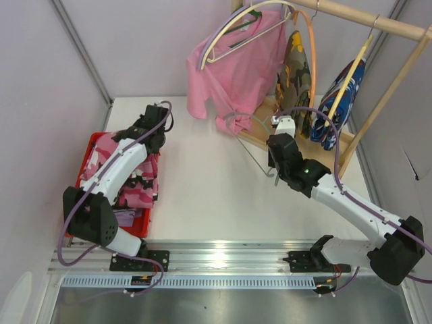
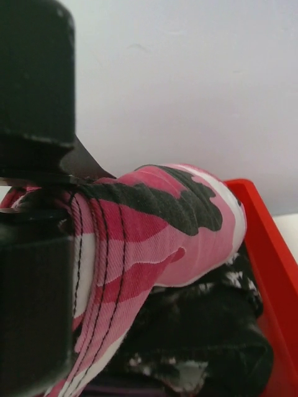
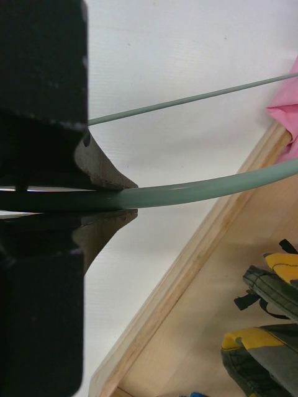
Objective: Remove the trousers from the hanger
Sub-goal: Place the trousers into the basket
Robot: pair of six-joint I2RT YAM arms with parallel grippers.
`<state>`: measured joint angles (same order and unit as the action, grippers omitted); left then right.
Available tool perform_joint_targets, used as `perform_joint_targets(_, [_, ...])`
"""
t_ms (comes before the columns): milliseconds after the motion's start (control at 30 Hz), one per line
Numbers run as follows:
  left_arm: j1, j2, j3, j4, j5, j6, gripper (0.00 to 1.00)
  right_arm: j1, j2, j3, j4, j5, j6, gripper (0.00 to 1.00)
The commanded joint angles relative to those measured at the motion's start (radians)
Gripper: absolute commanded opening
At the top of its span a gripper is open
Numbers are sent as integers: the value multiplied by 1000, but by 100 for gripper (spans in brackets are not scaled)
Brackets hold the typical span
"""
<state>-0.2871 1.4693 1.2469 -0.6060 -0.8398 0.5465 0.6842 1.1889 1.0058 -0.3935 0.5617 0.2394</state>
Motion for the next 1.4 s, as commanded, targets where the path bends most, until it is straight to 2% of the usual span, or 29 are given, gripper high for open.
perform_joint_targets(0, [-20, 45, 108, -137, 2, -169, 0, -6, -38, -1, 21, 20, 20, 0])
perform_joint_targets(167, [-21, 91, 186, -313, 7, -388, 0, -9, -55, -10, 16, 20, 5, 0])
perform_joint_targets(300, [-27, 94, 218, -382, 125, -528, 0, -9, -55, -10, 15, 4, -9, 0])
perform_joint_targets(367, [-35, 108, 244, -408, 137, -590, 0, -11, -60, -9, 7, 1, -8, 0])
perform_joint_targets(467, [-63, 131, 255, -466, 120, -661, 0, -11, -66, -13, 15, 1, -12, 0])
perform_joint_targets(533, [-87, 144, 252, -527, 61, -726, 0, -12, -66, -13, 15, -6, -11, 0])
perform_joint_targets(633, [-112, 174, 214, -593, 18, -882, 0, -11, -66, -16, 19, -20, -11, 0])
perform_joint_targets(667, [-116, 175, 200, -604, 27, -937, 0, -12, -64, -18, 27, -23, -14, 0])
perform_joint_targets(867, [-142, 146, 138, -563, 126, -1004, 3, -12, -54, -9, 27, -48, -22, 0])
perform_joint_targets(1000, [-141, 123, 126, -516, 110, -1022, 30, -12, -60, -12, 30, -55, -12, 0])
perform_joint_targets(1033, [-138, 126, 126, -514, 97, -1028, 34, -12, -60, -10, 27, -59, -11, 0])
perform_joint_targets(1067, [-138, 131, 138, -518, 64, -1052, 49, -12, -61, -9, 21, -59, -9, 0])
perform_joint_targets(1133, [-136, 144, 151, -549, 36, -1098, 64, -12, -74, -10, 13, -52, -5, 0])
perform_joint_targets(1167, [-138, 144, 167, -558, 31, -1108, 77, -12, -77, -13, 13, -49, -5, 0])
perform_joint_targets(1333, [-168, 86, 146, -647, 21, -1145, 90, -14, -98, -15, 1, -37, 3, 0])
perform_joint_targets(1367, [-173, 47, 135, -662, 39, -1139, 96, -12, -98, -15, -2, -37, 5, 0])
